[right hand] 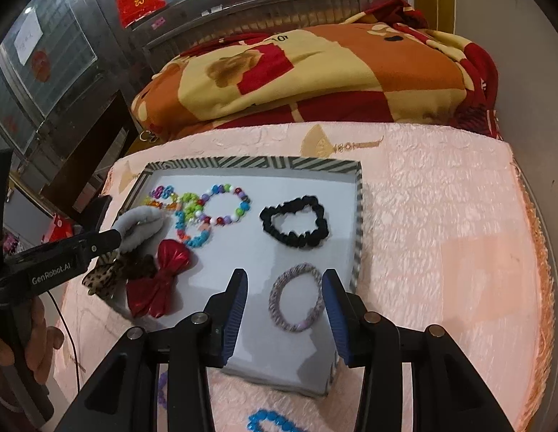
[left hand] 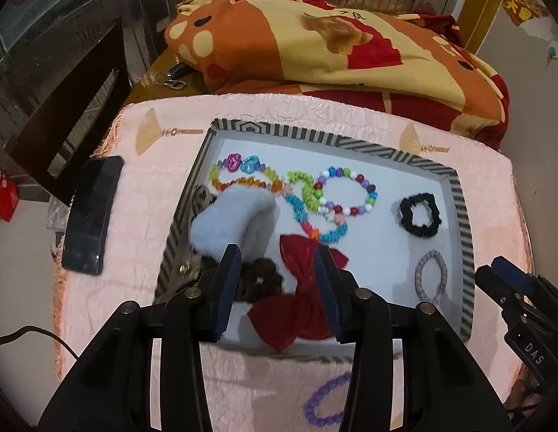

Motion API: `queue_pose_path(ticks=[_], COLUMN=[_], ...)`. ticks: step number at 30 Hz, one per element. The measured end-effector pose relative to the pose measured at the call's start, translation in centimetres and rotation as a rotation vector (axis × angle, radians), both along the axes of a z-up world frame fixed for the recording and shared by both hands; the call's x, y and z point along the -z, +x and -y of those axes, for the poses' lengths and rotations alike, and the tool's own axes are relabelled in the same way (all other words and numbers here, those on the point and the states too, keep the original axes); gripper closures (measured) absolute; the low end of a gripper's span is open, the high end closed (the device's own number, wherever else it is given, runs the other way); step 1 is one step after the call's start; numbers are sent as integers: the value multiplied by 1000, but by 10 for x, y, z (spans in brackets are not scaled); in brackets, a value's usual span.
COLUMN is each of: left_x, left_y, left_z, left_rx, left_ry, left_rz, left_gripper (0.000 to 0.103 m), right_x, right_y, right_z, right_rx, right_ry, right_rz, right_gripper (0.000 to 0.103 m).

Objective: Organize jewelry
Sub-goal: 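Open both tools to drop the bracelet and scrunchie into the tray, then withdraw both tools toward the purple and blue beaded bracelets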

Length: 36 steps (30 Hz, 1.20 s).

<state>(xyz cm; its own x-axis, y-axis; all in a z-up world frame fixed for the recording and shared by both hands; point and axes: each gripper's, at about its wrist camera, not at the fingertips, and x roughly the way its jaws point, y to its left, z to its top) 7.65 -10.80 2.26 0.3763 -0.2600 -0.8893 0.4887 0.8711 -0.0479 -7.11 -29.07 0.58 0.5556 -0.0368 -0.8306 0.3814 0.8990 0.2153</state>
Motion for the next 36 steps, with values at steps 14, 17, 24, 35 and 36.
queue_pose_path(ticks=[14,17,24,35,36], left_x=[-6,-5,1,5,5], left_y=[-41,-48,-67,-92,-94], left_z=[-25,-29,-37,-42,-43], left_rx=[16,21,47,89,92], left_ry=[1,-1,1,7,8], left_rz=[63,66,46,49,49], left_gripper=[61,61,61,61,61], right_x=[-2,-2,1,6,6], right_y=[-26,-33,-51,-78,-80], right_z=[-36,-40,-50,-62,-62], right_rx=[9,15,18,44,45], right_ry=[-8,-8,-9,-6,-7], right_rz=[-11,-13,-29,-45,-47], right_gripper=[60,55,50,50,50])
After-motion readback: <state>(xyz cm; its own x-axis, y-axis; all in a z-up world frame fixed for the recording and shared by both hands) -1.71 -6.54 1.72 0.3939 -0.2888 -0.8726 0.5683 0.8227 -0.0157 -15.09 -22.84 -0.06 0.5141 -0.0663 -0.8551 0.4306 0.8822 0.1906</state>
